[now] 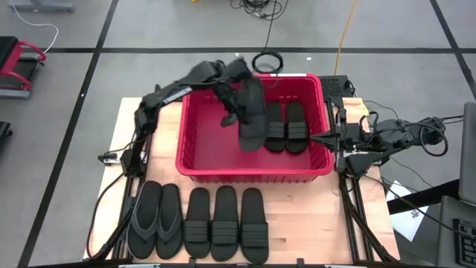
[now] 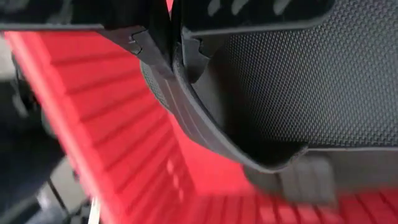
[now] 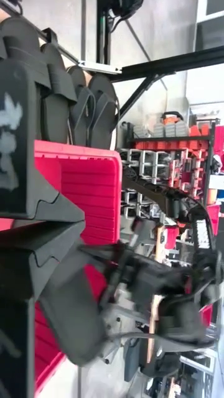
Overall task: Pick and place slides into bin
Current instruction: Put the black slide into the red bin
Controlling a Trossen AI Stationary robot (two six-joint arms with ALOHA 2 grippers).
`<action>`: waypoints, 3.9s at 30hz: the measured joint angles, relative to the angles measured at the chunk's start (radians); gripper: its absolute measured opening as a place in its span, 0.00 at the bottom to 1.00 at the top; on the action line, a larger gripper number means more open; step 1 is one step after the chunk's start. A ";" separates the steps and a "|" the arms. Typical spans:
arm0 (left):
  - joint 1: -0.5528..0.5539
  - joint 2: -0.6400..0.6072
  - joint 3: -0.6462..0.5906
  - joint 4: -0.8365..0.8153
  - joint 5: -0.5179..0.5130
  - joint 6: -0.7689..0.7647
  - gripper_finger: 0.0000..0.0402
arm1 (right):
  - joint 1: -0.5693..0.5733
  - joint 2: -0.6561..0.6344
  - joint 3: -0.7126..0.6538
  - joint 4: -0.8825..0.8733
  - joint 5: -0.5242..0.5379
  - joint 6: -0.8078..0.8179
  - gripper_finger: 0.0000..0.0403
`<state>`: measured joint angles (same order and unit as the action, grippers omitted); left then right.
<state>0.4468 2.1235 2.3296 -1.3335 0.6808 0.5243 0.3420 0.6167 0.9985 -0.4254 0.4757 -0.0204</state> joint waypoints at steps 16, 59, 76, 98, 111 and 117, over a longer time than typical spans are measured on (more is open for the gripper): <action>0.048 0.148 0.002 -0.092 0.063 0.203 0.00 | 0.000 -0.001 0.000 -0.009 0.183 0.038 0.00; 0.161 0.322 -0.163 0.043 0.286 0.283 0.00 | 0.000 -0.001 0.000 -0.006 0.183 0.042 0.00; 0.142 0.320 -0.162 0.113 0.178 0.267 0.04 | 0.000 -0.001 0.000 -0.006 0.186 0.034 0.00; 0.092 0.300 -0.130 0.100 -0.071 0.171 0.32 | 0.000 -0.001 -0.001 0.014 0.181 0.035 0.00; 0.064 0.096 -0.128 0.129 -0.206 0.135 0.41 | 0.000 -0.002 -0.001 0.017 0.178 0.035 0.00; 0.002 -0.109 -0.128 0.135 -0.200 0.098 0.35 | 0.000 -0.001 -0.001 0.016 0.178 0.034 0.00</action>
<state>0.4493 2.0144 2.2021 -1.1981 0.4812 0.6227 0.3420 0.6152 0.9977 -0.4091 0.6533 0.0133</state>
